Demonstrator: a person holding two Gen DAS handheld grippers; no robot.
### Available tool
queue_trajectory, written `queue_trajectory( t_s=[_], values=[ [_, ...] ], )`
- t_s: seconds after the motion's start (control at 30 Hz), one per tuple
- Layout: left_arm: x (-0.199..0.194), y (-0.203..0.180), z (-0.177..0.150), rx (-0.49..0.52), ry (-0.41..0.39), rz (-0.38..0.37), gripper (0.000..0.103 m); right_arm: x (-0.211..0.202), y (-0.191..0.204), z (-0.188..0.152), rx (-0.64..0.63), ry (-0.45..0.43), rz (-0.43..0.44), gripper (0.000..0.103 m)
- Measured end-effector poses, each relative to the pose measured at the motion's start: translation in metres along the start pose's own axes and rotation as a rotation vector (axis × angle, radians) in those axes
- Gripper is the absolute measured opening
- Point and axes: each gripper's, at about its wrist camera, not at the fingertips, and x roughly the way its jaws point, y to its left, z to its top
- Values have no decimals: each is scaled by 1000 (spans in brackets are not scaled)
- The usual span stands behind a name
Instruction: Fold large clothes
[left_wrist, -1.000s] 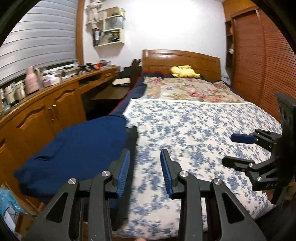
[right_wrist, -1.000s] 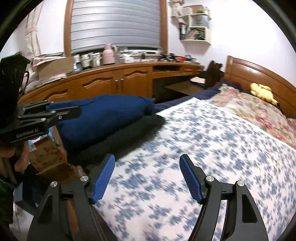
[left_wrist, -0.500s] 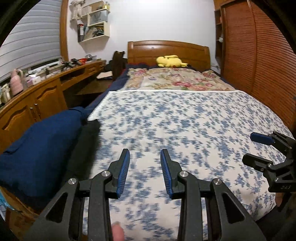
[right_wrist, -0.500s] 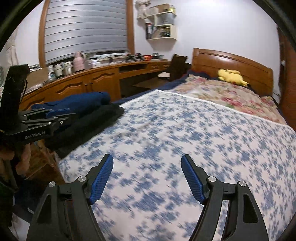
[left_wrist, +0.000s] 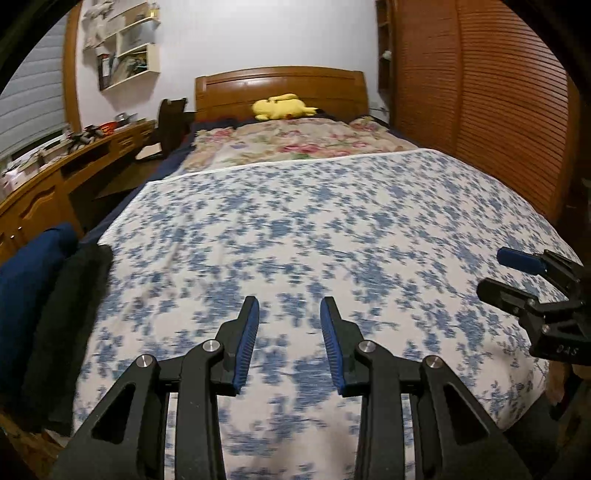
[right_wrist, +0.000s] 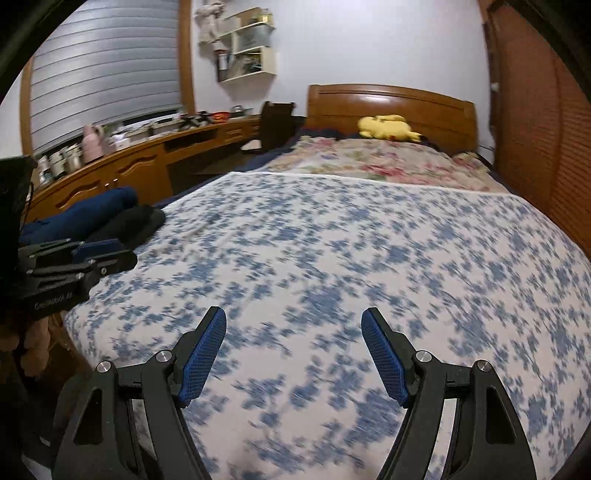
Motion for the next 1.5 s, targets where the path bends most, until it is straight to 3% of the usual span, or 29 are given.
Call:
queue_trajectory(
  t_s=[0.4, 0.8, 1.07, 1.5],
  values=[
    [-28, -65, 8, 37, -55, -58, 35, -82, -16, -3, 99, -75, -64, 78],
    [-98, -84, 34, 38, -166, -72, 35, -178, 1, -5, 78, -183, -111, 92],
    [-136, -81, 34, 4, -213, -77, 35, -209, 15, -7, 75, -231, -96, 95],
    [-164, -50, 25, -42, -245, 2, 35, -223, 21, -19, 67, -293, -162, 95]
  ],
)
